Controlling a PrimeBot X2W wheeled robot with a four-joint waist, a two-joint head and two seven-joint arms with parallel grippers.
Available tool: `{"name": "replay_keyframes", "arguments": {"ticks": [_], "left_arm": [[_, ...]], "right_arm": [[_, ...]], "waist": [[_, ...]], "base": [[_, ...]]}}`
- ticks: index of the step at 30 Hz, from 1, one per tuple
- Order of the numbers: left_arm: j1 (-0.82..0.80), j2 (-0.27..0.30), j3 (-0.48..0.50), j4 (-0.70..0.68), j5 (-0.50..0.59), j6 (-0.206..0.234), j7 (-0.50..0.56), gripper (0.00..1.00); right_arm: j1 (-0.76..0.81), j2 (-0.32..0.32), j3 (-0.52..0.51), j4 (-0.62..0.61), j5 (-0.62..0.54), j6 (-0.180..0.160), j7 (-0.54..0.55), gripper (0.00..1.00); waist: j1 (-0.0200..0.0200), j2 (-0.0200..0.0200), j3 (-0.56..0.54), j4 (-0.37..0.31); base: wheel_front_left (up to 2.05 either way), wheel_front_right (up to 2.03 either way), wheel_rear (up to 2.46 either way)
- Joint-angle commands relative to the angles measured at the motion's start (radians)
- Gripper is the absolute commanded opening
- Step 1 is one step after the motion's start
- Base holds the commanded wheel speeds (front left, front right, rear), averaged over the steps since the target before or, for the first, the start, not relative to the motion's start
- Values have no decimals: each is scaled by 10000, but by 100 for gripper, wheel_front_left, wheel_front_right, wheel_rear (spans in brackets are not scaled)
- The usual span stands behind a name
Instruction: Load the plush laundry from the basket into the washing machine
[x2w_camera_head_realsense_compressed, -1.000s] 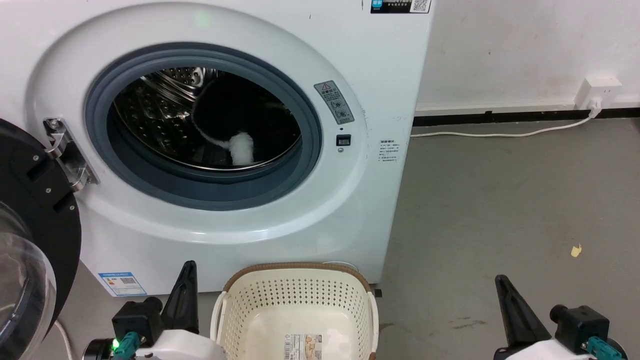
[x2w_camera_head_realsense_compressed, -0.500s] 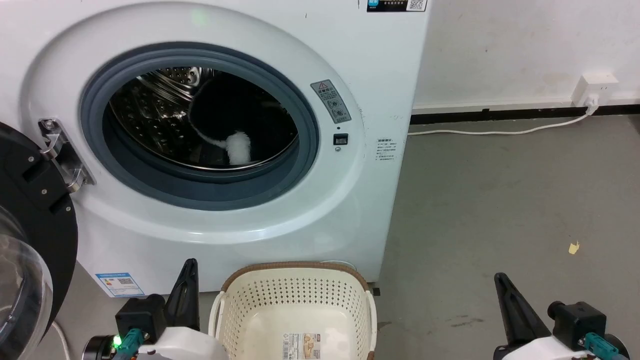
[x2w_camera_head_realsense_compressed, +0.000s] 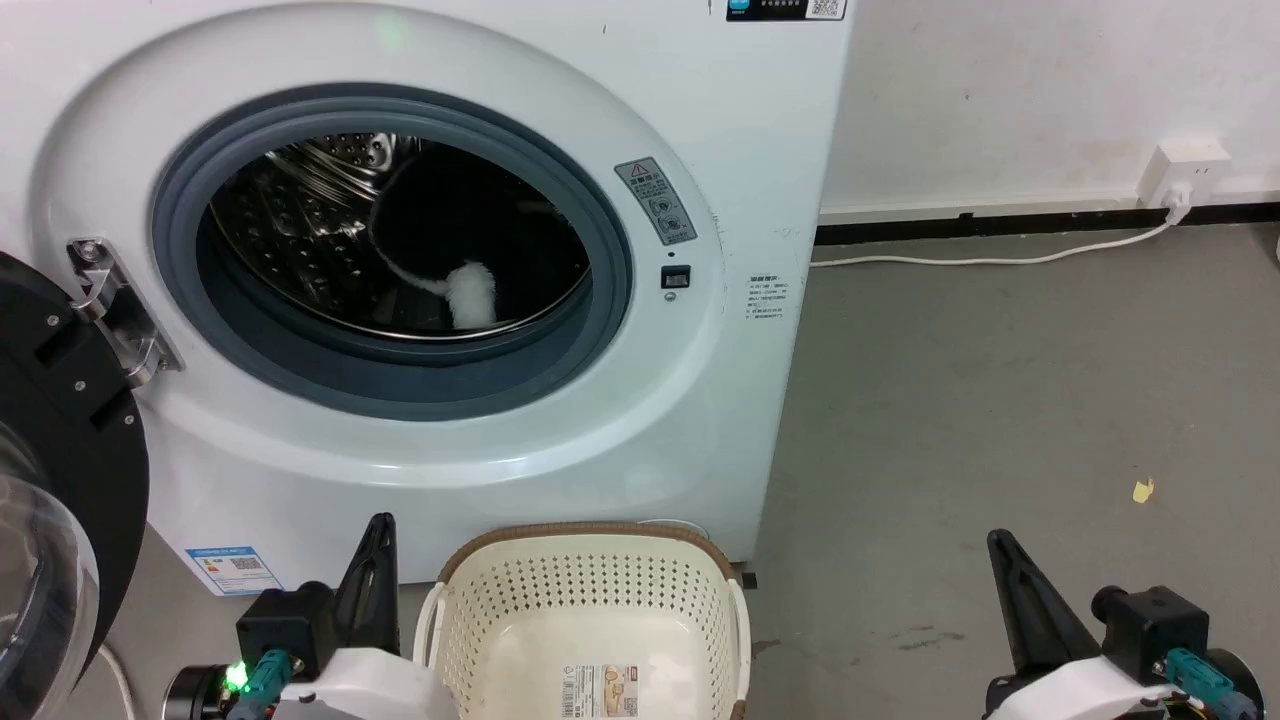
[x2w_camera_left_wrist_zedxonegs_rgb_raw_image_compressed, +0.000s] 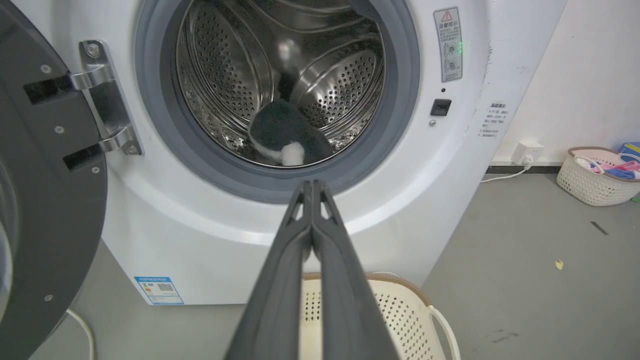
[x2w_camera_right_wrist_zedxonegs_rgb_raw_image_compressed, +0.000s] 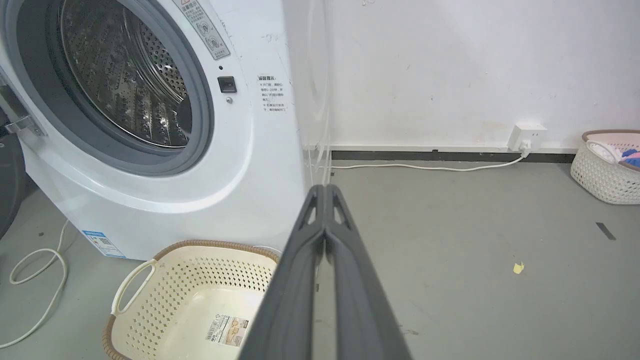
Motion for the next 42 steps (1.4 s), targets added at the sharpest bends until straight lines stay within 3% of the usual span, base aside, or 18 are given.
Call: {"name": "replay_keyframes", "arguments": {"ticks": [1,42], "left_arm": [[-109,-56,94,-83,159,-91,62,0],[-177,-738,890,-431,1693,-610,900,0]], "right_arm": [[-130,17,-18,-79,-98,-4,65,0],[-452,27,-44,-530,-850,-7,702,0]], "waist": [[0,0,4,-7],[0,0,115,-216]], "base": [[0,0,0],[0,0,0]]}}
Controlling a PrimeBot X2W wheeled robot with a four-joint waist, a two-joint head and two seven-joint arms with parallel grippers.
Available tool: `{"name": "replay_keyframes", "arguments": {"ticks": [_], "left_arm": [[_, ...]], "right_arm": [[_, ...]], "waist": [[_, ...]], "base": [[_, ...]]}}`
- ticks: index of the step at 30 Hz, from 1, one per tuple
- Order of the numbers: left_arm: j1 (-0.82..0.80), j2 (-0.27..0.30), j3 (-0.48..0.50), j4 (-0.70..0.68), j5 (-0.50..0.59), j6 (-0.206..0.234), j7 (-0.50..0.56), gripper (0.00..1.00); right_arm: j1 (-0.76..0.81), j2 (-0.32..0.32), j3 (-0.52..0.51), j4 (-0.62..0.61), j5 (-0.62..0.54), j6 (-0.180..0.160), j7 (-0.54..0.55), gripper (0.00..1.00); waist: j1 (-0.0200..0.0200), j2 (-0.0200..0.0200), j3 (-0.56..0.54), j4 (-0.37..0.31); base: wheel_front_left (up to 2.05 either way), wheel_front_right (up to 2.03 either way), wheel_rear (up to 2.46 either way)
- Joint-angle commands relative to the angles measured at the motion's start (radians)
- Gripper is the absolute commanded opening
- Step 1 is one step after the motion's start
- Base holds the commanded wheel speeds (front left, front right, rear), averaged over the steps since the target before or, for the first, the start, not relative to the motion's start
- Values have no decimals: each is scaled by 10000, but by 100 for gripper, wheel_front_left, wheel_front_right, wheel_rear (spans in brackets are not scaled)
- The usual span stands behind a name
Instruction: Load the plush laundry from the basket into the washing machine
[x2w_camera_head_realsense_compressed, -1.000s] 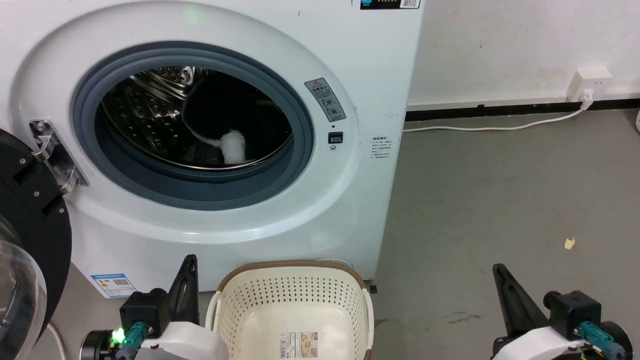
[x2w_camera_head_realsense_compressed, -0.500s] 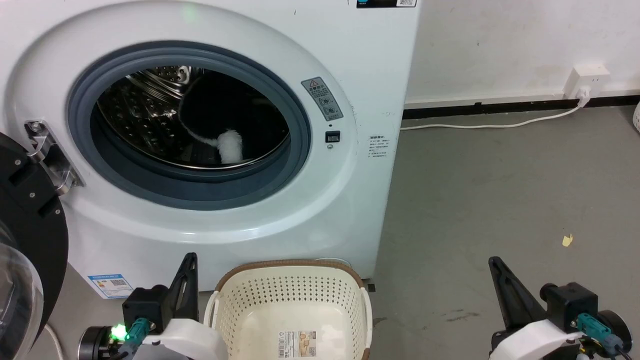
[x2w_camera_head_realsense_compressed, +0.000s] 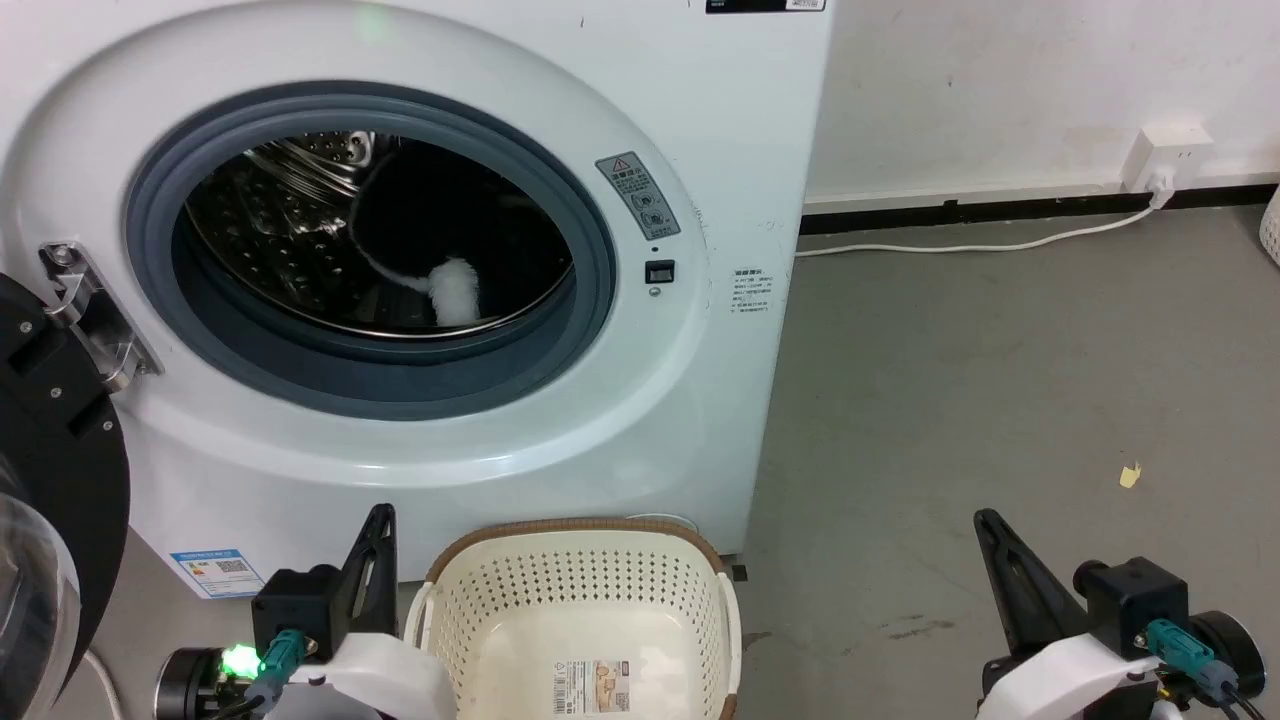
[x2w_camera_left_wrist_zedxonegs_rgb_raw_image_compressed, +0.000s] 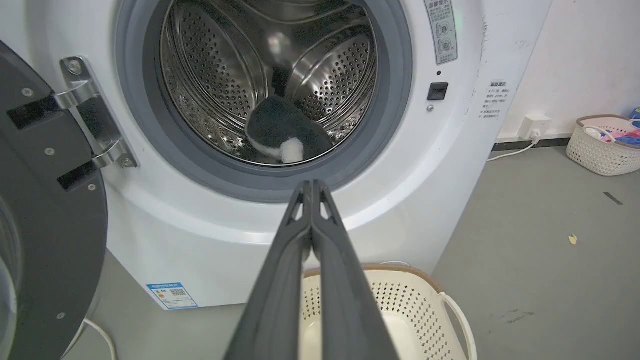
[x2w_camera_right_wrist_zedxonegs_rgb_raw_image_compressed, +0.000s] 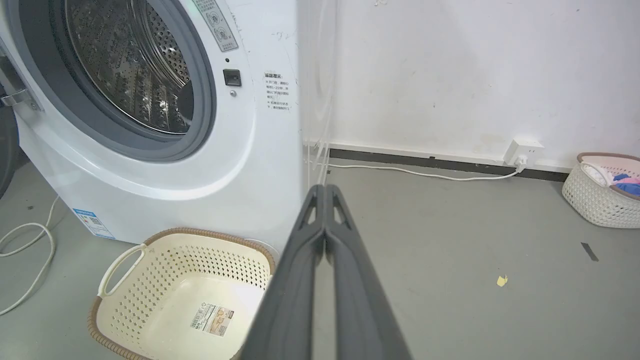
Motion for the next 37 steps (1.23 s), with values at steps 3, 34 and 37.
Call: {"name": "replay_keyframes", "arguments": {"ticks": [3,34,37], "left_arm": [[-145,-113,128,-96,228,-69,100,0],[-159,-250,289,-166,538,-174,269,0],[-159,-250,289,-166,538,-174,269,0]], "right_arm": [[-198,28,-28,-111,-163,-7,75,0],[-263,30,-34,-202,-315,-7,204,0],[-263,30,-34,-202,-315,-7,204,0]], "waist": [[0,0,11,-20],[0,0,33,-62],[0,0,33,-62]], "base": [[0,0,0],[0,0,0],[0,0,0]]}}
